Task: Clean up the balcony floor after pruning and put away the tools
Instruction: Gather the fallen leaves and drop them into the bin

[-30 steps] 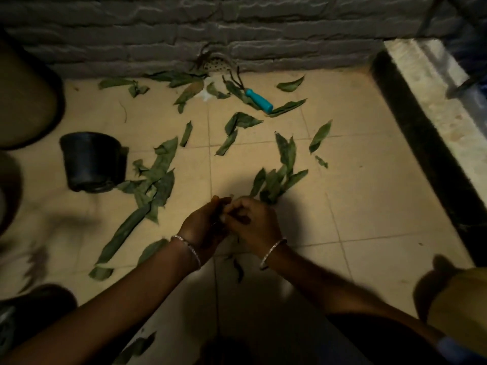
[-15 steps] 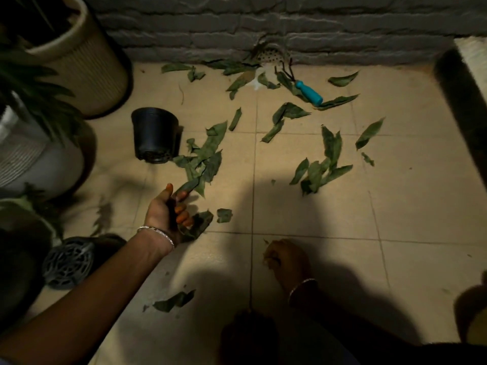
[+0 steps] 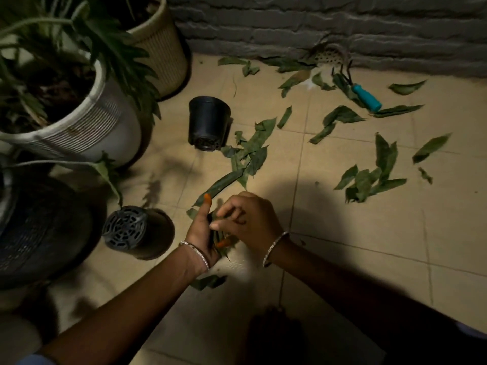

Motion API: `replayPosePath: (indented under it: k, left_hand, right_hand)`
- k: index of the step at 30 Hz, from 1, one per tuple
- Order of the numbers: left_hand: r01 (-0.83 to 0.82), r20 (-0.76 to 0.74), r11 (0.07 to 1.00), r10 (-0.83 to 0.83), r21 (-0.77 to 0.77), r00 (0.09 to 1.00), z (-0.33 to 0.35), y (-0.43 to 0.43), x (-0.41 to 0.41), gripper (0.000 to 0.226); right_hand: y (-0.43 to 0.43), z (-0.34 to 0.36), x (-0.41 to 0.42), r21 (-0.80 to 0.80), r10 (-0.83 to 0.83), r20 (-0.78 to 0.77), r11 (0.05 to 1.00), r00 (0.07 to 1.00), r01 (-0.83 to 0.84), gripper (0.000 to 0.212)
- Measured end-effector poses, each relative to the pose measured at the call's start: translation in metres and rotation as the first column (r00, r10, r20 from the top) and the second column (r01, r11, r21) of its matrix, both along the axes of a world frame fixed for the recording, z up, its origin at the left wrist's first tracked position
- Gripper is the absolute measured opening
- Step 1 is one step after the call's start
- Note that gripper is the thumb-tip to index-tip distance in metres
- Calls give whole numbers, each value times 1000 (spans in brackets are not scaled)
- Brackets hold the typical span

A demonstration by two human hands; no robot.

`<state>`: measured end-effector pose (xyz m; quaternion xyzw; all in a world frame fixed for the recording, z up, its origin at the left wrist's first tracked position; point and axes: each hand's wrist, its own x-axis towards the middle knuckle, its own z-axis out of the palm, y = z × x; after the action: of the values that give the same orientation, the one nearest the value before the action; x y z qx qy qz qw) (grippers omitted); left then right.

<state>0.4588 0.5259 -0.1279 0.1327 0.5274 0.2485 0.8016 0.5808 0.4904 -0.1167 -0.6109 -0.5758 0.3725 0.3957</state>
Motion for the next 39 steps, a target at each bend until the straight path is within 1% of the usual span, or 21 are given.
replayPosePath:
  k: [3,4,5,6,8,9,11,13,16,18,20,21,22,24,26,28,30,32,34,38,39]
  left_hand:
    - [-52,35,999,52,3,998,1,3,-22,48]
    - [-81,12,997,81,10,997,-3,6,-33,45]
    - [-115,-21,993,116,11,993,-5,7,-46,43]
    - [-139,-44,990,139,14,989,-6,9,-57,40]
    - [-178,-49,984,178,23,983,-10,9,-80,39]
    - [-185,-51,983,185,21,981,-12,9,-89,39]
    - [-201,-50,979,202,26,978,-13,7,-102,39]
    - [-226,-57,974,227,29,972,-11,4,-111,41]
    - [-258,-86,966,259,23,962,-8,-2,-119,40]
    - [-272,-57,962,271,-7,961,-8,-7,-122,36]
    - [-273,-57,961,271,-41,961,-10,-13,-123,35]
    - [-272,-56,961,269,-54,961,-12,-15,-122,35]
    - [-263,-46,963,260,-61,964,-15,-18,-121,34]
    - [-227,0,971,228,-69,974,-18,-24,-116,34]
    - [-201,71,976,207,-79,976,-23,-29,-112,39]
    - [-184,95,981,189,-58,977,-30,-30,-109,53]
    - [-150,85,989,150,-8,985,-36,-28,-106,63]
    - [-139,64,990,137,25,989,-32,-25,-98,60]
    - [-196,6,981,196,-6,981,-29,-21,-92,52]
    - [-265,-184,963,268,41,946,-32,-17,-96,48]
    - [-275,-198,960,278,45,940,-32,-18,-98,48]
  right_hand:
    - [5,-16,11,106,-208,1,973,978,206,14]
    - [3,-25,18,115,-269,17,957,963,265,14]
    - [1,-34,18,94,-262,45,962,964,257,13]
    - [-4,-44,15,31,-186,65,982,980,185,12]
    - [-19,-63,-5,-178,106,36,979,994,-98,19]
    - [-28,-73,-17,-245,256,49,940,966,-237,27]
    - [-43,-92,-40,-235,474,211,873,855,-426,43]
    - [-51,-107,-54,-154,529,363,846,767,-510,49]
    - [-52,-121,-62,-3,485,483,834,730,-552,25]
    - [-51,-131,-62,74,489,545,781,681,-620,10]
    - [-49,-133,-62,90,484,592,755,644,-649,12]
    - [-47,-131,-59,109,451,607,768,654,-631,13]
    - [-43,-127,-56,147,391,596,806,702,-573,12]
    - [-28,-111,-48,142,231,418,939,878,-314,12]
    - [-9,-94,-41,37,66,199,997,978,-74,9]
    - [3,-75,-49,13,4,37,1000,999,-4,12]
    - [3,-55,-69,-17,37,-77,999,996,-38,15]
    - [-6,-43,-86,-35,117,-61,992,991,-119,16]
    - [-13,-40,-94,-4,157,54,988,986,-157,13]
    - [7,-45,-77,60,65,21,996,998,-66,10]
    - [19,-52,-67,79,59,83,995,995,-65,8]
